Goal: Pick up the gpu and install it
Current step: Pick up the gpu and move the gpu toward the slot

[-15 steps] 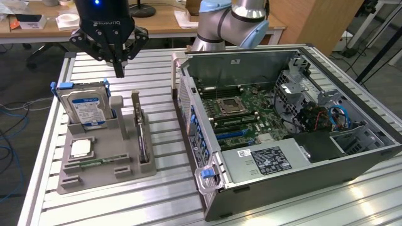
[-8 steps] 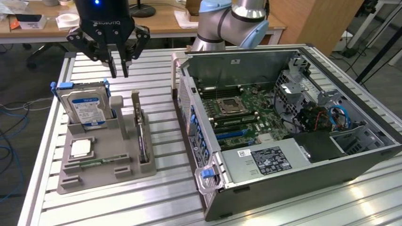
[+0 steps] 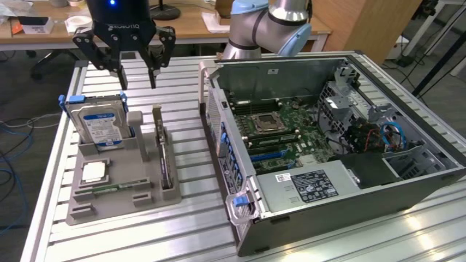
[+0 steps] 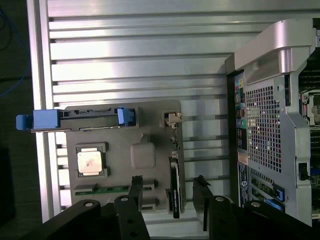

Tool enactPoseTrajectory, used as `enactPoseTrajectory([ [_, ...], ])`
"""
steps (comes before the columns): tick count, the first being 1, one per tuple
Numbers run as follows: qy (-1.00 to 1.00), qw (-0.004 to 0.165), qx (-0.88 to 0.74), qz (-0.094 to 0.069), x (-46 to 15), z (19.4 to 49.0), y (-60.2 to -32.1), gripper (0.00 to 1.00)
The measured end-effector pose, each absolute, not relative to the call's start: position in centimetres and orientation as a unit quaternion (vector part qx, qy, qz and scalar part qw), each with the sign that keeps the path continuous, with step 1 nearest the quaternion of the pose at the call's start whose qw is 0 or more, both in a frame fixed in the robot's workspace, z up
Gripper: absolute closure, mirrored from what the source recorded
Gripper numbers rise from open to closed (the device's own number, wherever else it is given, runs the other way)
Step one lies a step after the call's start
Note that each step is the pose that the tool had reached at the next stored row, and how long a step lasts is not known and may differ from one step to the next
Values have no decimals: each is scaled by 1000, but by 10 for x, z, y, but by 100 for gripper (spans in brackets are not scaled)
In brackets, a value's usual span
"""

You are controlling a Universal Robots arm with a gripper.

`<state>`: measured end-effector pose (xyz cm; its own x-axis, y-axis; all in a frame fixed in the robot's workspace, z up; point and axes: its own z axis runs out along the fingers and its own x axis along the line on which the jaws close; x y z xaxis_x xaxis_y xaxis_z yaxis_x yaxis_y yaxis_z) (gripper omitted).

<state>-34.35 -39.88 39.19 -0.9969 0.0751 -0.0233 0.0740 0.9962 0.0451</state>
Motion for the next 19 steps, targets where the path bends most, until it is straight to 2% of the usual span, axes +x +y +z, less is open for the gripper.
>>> enactPoseTrajectory([
  [19,999,13,37,22,-342,387,-399,47],
])
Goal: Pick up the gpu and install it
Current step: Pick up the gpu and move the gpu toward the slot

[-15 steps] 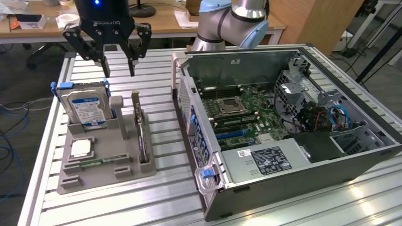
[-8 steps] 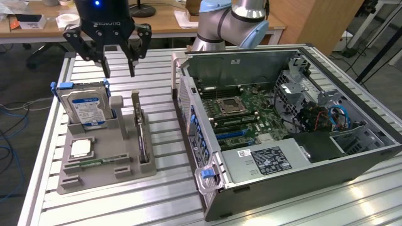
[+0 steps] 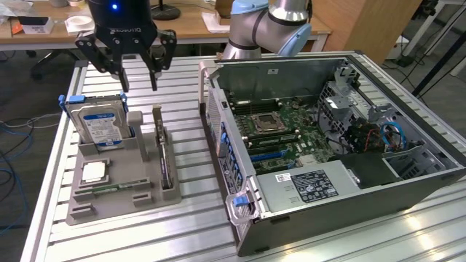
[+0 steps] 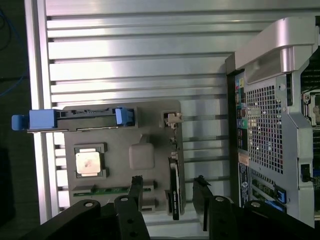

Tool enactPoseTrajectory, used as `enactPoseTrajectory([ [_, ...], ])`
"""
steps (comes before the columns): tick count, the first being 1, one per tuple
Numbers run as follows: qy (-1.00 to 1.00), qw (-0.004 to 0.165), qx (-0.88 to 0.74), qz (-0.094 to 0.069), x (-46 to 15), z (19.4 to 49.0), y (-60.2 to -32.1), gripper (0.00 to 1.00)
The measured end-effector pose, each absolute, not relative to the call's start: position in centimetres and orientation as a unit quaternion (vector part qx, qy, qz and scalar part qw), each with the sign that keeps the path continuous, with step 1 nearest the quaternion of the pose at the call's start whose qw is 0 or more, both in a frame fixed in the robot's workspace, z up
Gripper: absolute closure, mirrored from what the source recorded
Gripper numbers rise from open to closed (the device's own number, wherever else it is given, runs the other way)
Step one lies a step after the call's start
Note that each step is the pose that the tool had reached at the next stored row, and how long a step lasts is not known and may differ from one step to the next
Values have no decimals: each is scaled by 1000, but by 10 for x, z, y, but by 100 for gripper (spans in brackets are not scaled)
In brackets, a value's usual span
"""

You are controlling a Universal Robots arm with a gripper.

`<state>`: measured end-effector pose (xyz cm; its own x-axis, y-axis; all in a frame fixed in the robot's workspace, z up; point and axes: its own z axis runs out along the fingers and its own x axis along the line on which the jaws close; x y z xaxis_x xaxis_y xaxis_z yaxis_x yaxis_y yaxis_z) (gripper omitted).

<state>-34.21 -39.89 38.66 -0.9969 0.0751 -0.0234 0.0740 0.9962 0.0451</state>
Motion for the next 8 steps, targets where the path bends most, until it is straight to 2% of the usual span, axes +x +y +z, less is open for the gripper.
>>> enactPoseTrajectory([
  [8,999,12,37,22,-340,383,-399,47],
])
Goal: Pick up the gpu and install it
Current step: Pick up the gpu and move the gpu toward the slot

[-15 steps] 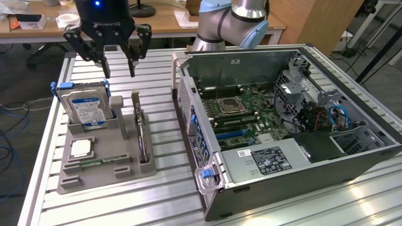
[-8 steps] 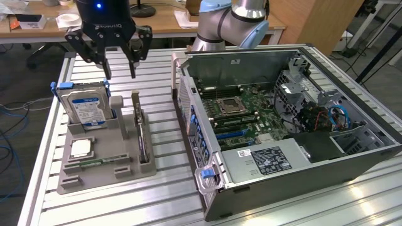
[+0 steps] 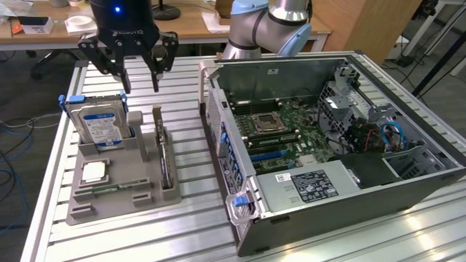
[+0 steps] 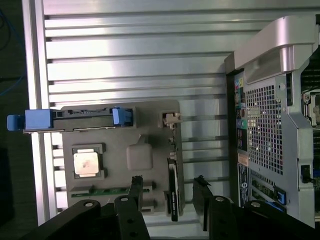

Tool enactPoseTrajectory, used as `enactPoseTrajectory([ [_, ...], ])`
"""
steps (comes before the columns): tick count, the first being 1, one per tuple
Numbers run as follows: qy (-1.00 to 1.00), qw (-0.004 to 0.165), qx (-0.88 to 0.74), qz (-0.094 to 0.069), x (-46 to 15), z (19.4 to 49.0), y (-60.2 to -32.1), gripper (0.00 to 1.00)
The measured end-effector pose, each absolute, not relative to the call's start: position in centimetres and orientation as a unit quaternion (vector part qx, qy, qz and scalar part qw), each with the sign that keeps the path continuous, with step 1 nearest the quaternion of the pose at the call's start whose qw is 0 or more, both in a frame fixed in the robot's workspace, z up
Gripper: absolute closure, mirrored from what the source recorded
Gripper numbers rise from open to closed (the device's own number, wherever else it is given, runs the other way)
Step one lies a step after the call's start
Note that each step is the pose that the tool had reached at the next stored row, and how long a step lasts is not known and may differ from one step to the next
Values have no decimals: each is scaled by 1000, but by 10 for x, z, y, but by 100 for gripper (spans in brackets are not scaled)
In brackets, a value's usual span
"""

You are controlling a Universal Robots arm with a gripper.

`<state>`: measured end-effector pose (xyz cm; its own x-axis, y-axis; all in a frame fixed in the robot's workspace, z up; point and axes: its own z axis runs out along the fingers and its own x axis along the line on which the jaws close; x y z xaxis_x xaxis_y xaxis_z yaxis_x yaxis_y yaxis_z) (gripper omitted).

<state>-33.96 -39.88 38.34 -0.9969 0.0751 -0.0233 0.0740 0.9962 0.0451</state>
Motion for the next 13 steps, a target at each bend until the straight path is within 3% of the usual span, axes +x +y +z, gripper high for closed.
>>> enactPoseTrajectory([
  [13,999,12,37,22,-336,378,-399,47],
])
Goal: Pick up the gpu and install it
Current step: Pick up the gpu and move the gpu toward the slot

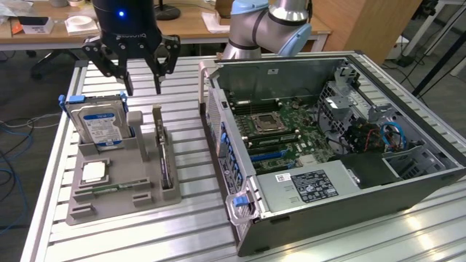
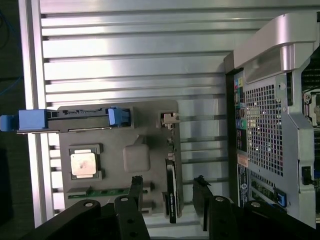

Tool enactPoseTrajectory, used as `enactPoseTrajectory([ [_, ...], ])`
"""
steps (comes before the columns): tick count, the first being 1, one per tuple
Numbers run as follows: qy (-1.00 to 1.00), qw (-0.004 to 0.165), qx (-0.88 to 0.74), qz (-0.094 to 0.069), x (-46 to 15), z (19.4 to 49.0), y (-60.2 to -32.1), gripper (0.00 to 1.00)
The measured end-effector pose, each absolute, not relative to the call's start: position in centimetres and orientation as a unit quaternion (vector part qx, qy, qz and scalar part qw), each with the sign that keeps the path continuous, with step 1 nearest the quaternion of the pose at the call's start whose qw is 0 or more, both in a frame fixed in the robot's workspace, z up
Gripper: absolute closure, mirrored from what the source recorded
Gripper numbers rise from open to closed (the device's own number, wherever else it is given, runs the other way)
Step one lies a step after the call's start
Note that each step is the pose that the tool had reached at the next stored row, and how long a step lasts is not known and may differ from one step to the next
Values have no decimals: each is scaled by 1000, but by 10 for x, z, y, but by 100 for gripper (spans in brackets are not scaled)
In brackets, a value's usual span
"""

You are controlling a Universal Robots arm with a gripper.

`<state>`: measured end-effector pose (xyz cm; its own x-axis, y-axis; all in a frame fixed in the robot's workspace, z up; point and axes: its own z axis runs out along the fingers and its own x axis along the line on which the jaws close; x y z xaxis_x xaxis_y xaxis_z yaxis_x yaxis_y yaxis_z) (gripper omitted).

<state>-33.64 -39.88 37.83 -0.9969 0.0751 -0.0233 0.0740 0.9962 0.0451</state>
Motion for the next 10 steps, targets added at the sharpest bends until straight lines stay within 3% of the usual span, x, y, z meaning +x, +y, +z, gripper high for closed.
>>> enactPoseTrajectory([
  [10,999,12,37,22,-335,375,-399,47],
])
